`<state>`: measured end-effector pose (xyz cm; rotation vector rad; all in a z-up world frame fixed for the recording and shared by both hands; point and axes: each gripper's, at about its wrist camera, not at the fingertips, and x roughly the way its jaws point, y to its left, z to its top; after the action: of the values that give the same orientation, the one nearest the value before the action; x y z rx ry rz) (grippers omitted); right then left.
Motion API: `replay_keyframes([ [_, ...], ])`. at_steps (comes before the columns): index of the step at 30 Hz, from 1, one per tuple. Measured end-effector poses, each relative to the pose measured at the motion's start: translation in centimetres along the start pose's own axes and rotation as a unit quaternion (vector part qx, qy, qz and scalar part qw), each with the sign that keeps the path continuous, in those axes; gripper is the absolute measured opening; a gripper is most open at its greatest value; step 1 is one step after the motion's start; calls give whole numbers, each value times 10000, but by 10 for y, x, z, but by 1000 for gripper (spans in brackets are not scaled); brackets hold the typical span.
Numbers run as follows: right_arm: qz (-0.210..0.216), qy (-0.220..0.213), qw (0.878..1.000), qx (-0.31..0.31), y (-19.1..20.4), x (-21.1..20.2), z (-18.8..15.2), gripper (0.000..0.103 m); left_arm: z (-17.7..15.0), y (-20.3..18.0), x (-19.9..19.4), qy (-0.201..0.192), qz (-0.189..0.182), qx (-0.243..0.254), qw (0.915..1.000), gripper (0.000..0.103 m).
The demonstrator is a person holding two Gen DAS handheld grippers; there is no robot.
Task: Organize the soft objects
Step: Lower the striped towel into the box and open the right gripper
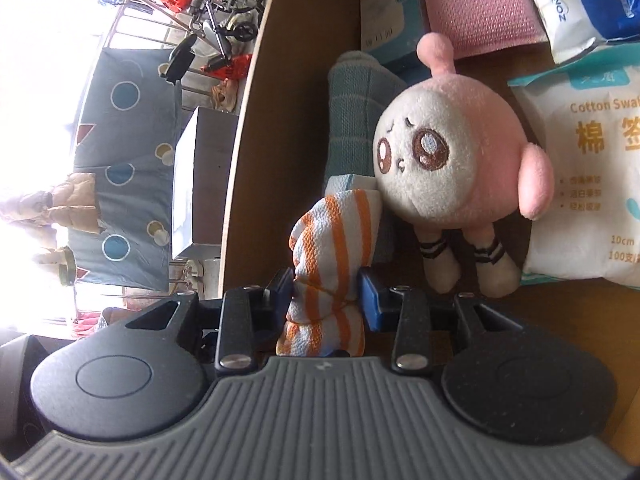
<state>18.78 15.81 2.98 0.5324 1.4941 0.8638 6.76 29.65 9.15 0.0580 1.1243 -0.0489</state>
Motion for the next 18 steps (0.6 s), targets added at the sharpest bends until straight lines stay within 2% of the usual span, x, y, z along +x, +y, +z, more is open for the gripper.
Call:
replay_keyframes([
  [3, -19, 314, 9994, 120, -3, 18, 3, 35, -3, 6, 1, 113, -103, -16, 9999, 56],
  [9, -128, 724, 9972, 102, 2, 47, 6, 35, -2, 12, 2, 250, -242, -78, 9994, 58],
  [16, -174, 796, 9966, 98, 7, 45, 4, 44, -6, 8, 8, 183, -317, -94, 9993, 60],
  [18, -157, 719, 9972, 94, 8, 35, 1, 49, -7, 6, 4, 66, -322, -69, 9994, 67],
])
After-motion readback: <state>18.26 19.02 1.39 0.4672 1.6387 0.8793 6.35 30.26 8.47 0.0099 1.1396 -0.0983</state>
